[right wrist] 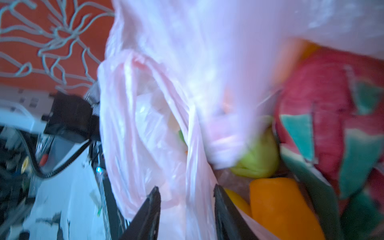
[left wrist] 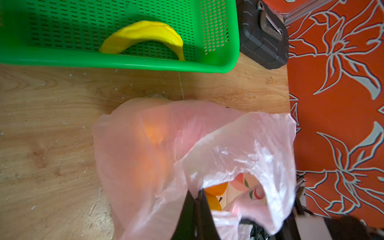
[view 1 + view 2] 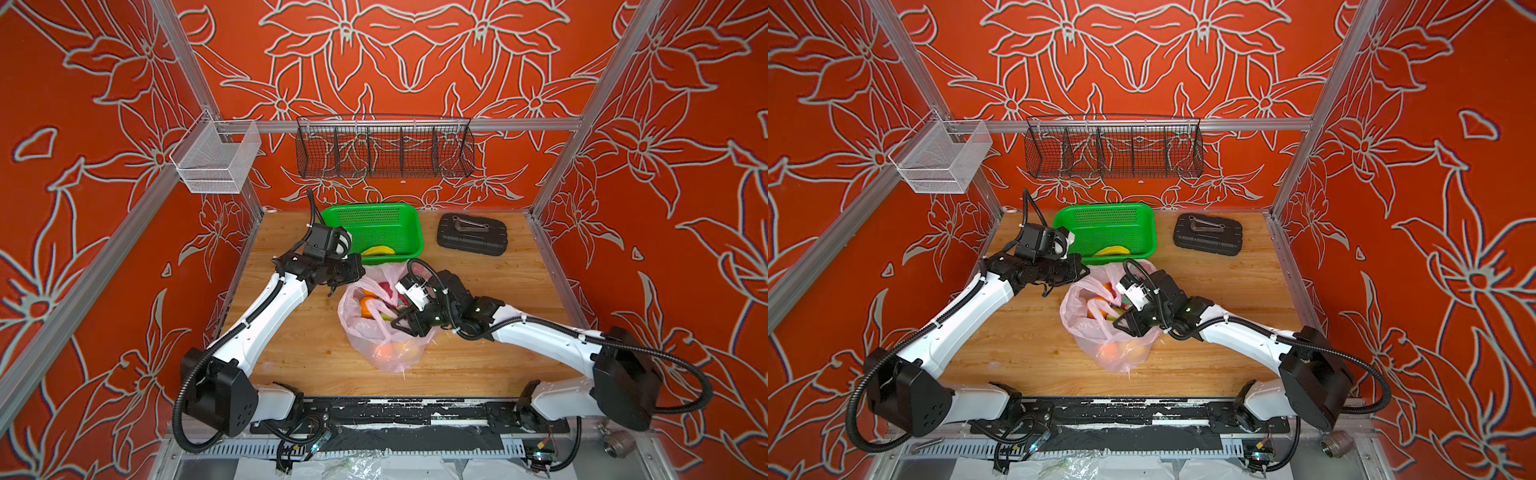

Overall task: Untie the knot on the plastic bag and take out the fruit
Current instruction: 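Pull the handle toward the robot with the right gripper while the left holds the bag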

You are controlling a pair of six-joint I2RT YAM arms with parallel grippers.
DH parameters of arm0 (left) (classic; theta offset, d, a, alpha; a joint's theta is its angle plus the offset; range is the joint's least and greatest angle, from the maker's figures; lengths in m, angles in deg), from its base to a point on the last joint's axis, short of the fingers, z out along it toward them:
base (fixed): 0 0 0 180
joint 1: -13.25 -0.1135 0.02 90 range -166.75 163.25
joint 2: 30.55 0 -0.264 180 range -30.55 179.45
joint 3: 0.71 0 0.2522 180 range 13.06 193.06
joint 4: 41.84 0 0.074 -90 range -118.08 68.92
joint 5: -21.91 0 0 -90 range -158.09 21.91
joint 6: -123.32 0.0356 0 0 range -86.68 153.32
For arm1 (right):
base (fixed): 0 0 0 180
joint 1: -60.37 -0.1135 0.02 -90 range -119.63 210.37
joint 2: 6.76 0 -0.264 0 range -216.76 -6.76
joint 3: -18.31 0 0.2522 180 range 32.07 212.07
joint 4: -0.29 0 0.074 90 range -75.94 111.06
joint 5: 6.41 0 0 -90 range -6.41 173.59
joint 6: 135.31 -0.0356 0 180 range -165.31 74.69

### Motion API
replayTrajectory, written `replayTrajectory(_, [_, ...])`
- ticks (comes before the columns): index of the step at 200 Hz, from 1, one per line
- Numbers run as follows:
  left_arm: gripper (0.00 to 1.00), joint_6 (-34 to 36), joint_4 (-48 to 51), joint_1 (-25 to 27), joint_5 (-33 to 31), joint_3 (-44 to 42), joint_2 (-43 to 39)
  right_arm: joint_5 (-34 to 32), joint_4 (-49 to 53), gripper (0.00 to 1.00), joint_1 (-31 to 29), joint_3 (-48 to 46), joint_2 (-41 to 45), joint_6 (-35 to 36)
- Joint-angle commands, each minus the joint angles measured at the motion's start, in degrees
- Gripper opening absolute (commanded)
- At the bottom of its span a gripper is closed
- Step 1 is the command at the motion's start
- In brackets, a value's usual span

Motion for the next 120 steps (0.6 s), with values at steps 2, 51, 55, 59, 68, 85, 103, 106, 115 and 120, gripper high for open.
replayTrajectory(2, [0.0,-2.1,-1.0,-0.6,-1.4,-0.9,0.9,4.7,1.5,0.31,-3.8,-3.4,2.2,-1.8])
replayTrajectory(51, [0.0,-2.5,-1.5,-0.7,-2.5,-2.0,1.2,-0.5,-3.3,0.28,-14.0,-12.9,-0.1,-7.6])
replayTrajectory(55, [0.0,-2.5,-1.5,-0.7,-2.7,-2.2,1.2,-0.9,-3.9,0.27,-14.2,-13.7,-0.3,-8.3])
replayTrajectory(59, [0.0,-2.6,-1.5,-0.7,-2.8,-2.3,1.3,-1.2,-4.6,0.27,-14.5,-14.5,-0.6,-8.7])
replayTrajectory(68, [0.0,-2.6,-1.7,-0.7,-3.3,-2.7,1.6,-2.1,-5.9,0.27,-14.9,-16.1,-1.4,-9.5])
replayTrajectory(85, [0.0,-2.9,-2.2,-0.7,-4.2,-3.8,2.0,-5.1,-5.7,0.25,-15.6,-17.8,-2.7,-9.6])
replayTrajectory(103, [0.07,-3.1,-2.6,-0.8,-4.7,-4.7,3.0,-7.5,-3.1,0.22,-15.9,-17.9,-3.6,-9.0])
replayTrajectory(106, [0.09,-3.1,-2.7,-0.9,-4.7,-4.8,3.1,-7.8,-2.5,0.22,-16.0,-17.7,-3.6,-8.8])
replayTrajectory(115, [0.14,-3.1,-2.9,-0.9,-4.3,-5.0,3.4,-8.5,-0.4,0.23,-16.2,-16.9,-3.3,-8.4])
replayTrajectory(120, [0.16,-3.0,-3.1,-0.9,-4.1,-5.2,3.5,-8.8,0.6,0.23,-16.2,-16.3,-2.9,-8.2])
